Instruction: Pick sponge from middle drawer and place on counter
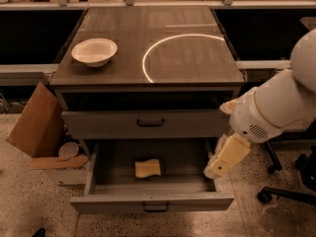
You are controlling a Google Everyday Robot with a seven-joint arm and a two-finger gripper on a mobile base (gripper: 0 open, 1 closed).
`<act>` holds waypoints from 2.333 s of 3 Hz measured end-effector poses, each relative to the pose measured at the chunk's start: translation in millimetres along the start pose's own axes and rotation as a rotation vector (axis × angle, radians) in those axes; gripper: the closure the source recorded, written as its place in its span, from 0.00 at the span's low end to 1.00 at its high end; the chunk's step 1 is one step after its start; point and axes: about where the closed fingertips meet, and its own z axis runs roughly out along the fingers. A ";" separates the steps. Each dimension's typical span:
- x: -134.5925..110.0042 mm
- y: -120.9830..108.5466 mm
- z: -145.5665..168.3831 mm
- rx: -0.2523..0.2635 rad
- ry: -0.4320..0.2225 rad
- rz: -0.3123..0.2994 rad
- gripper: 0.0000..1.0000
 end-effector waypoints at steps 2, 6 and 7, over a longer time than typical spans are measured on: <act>10.0 34.7 153.7 -0.126 -0.120 0.167 0.00; 18.3 23.6 281.5 -0.184 -0.223 0.251 0.00; 19.4 -18.5 348.0 -0.086 -0.234 0.286 0.00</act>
Offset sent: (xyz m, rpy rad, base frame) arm -0.0030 0.1018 -0.1972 0.2552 0.1821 -0.1144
